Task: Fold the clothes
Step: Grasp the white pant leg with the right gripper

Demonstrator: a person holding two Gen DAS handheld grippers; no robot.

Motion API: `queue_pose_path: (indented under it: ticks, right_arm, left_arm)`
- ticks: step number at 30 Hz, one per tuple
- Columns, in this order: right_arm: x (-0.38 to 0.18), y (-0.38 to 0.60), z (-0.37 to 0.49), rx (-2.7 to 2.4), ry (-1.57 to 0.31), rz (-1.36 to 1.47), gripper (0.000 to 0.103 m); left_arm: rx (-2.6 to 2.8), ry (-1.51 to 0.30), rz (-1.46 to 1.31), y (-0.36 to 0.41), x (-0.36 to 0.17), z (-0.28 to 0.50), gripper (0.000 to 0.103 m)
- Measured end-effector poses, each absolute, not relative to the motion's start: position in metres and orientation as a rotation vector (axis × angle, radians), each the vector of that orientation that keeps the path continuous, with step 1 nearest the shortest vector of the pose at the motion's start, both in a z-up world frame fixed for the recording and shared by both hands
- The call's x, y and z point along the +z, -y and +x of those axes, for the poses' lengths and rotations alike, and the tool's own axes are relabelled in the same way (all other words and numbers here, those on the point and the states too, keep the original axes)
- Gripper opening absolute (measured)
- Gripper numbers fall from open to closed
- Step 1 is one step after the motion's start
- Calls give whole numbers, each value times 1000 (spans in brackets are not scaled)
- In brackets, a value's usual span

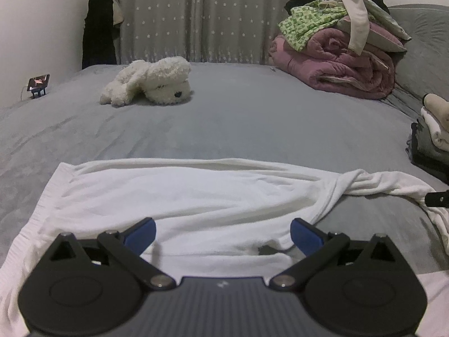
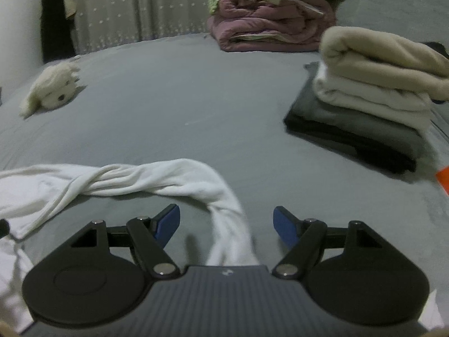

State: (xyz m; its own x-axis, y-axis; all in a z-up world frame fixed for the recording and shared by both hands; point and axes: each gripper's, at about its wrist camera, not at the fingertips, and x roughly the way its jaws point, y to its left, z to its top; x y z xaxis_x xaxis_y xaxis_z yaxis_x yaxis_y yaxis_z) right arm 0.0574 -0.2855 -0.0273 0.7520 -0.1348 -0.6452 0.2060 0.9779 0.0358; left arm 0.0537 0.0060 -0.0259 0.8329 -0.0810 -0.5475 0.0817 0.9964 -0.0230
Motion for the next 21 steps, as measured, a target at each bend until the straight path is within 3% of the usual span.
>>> queue_pose_path:
  ticks: [6, 8, 12, 14, 21]
  right_arm:
    - [-25, 306, 56, -214, -688, 169, 61]
    - [-29, 313, 58, -199, -713, 208, 46]
    - [-37, 320, 62, -158, -740, 296, 31]
    - [-38, 317, 63, -121, -731, 305, 12]
    - [-27, 287, 55, 37, -702, 235, 7]
  left_arm:
    - [-71, -542, 8, -8, -22, 52, 102]
    - [-74, -552, 8, -8, -24, 52, 102]
    - [-80, -562, 18, -6, -26, 53, 102]
    - [-82, -565, 21, -5, -27, 52, 102]
    - [-78, -563, 20, -6, -26, 52, 102]
